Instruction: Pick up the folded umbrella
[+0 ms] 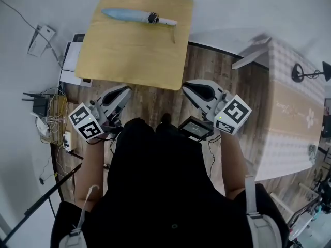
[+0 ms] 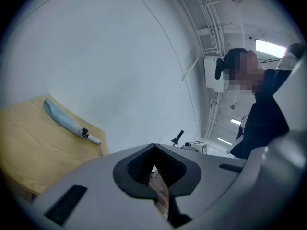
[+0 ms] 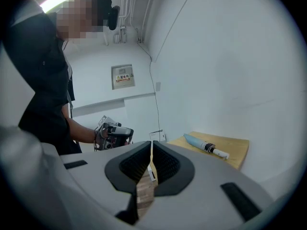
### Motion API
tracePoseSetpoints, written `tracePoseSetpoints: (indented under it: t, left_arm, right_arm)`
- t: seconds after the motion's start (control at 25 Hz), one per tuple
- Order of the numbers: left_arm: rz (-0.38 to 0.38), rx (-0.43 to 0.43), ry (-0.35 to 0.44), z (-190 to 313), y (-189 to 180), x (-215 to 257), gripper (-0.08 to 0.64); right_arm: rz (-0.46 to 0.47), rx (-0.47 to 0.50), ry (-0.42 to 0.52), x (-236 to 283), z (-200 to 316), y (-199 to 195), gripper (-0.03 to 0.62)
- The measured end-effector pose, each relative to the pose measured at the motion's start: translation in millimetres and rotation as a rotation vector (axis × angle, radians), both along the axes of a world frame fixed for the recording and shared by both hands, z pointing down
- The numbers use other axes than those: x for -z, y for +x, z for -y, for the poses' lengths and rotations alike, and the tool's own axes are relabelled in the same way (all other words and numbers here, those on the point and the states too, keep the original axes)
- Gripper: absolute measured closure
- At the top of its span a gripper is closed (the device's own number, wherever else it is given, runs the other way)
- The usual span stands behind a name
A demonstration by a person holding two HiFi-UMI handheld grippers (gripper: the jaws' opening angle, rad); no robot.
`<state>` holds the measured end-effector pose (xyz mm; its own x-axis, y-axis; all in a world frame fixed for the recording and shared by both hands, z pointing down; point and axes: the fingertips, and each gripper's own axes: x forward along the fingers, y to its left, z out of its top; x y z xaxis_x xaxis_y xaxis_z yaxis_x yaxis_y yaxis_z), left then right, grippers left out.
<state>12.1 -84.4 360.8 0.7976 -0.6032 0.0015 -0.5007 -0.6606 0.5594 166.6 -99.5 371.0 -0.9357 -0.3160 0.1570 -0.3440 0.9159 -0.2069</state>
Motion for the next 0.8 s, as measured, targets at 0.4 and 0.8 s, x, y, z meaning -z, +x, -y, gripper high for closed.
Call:
tracePoseSetpoints:
  t: [0.4, 0.8]
  left_arm:
    - [0.022, 0.005, 0.014, 45.1, -9.2, 1.8, 0.551]
    - [0.042, -0.057, 0.038, 135.5, -39.9, -7.1, 0.551]
  right_arm:
    - [-0.011, 0.016, -0.015, -5.1, 47.7, -12.2, 0.569]
    - [-0.080, -0.030, -0.043, -5.0, 129.6, -47.2, 0.569]
